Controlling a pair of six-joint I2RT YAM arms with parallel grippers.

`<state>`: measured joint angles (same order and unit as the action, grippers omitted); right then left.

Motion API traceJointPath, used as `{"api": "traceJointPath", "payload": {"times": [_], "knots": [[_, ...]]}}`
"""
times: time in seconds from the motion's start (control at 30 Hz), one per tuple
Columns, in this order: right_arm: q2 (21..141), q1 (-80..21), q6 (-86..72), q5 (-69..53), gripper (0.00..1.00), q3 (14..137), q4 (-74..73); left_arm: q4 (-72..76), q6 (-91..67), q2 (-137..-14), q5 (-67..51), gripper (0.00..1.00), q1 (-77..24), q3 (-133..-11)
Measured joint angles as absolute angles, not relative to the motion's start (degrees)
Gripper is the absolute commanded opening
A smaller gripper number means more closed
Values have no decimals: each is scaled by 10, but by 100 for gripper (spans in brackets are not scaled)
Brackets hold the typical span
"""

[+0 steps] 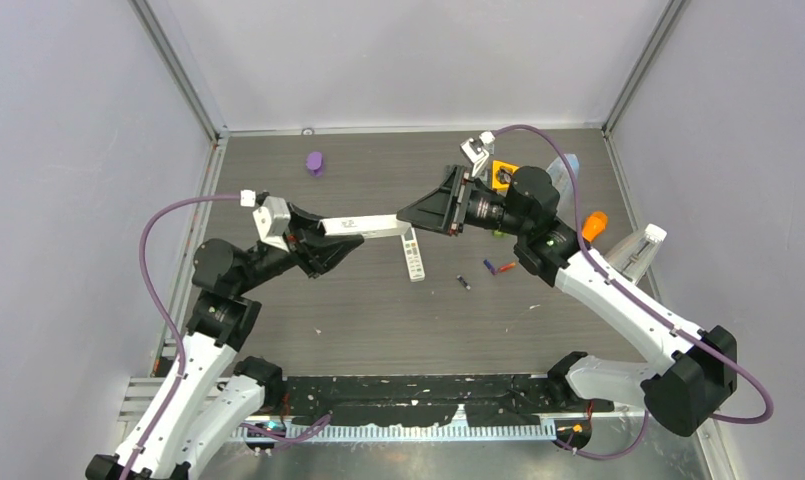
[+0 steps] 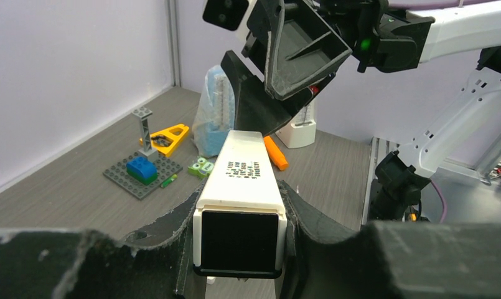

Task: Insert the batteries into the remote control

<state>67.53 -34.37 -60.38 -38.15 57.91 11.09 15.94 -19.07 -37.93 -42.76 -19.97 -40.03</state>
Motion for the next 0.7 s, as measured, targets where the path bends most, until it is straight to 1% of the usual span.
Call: {"api": "traceJointPath", "payload": {"times": [0.1,0.17,0.2,0.23,0.27,0.37,0.4,0.5,0.53,0.6,0.7], "knots": [[675,-344,-598,-382,60,580,105,147,-189,-383,-435,0,-199,-400],[676,-344,-596,-381,53,580,96,144,-188,-384,-437,0,-199,-401],[678,-344,-594,-381,48,581,92,142,-188,-384,-437,0,-199,-401],[679,-343,-592,-381,45,582,87,141,-187,-384,-437,0,-199,-401],[682,-343,-589,-381,40,584,81,140,-186,-384,-437,0,-199,-401],[685,-340,-586,-381,31,586,70,139,-184,-384,-436,0,-199,-401],[686,-340,-585,-380,25,587,66,138,-181,-384,-436,0,-199,-401],[686,-339,-585,-378,16,587,54,133,-172,-387,-436,0,-200,-401],[687,-339,-583,-376,11,587,51,130,-168,-386,-436,0,-200,-402],[689,-339,-584,-373,6,589,46,118,-155,-387,-435,0,-199,-404],[692,-334,-585,-366,5,594,44,90,-129,-390,-426,0,-197,-405]]}}
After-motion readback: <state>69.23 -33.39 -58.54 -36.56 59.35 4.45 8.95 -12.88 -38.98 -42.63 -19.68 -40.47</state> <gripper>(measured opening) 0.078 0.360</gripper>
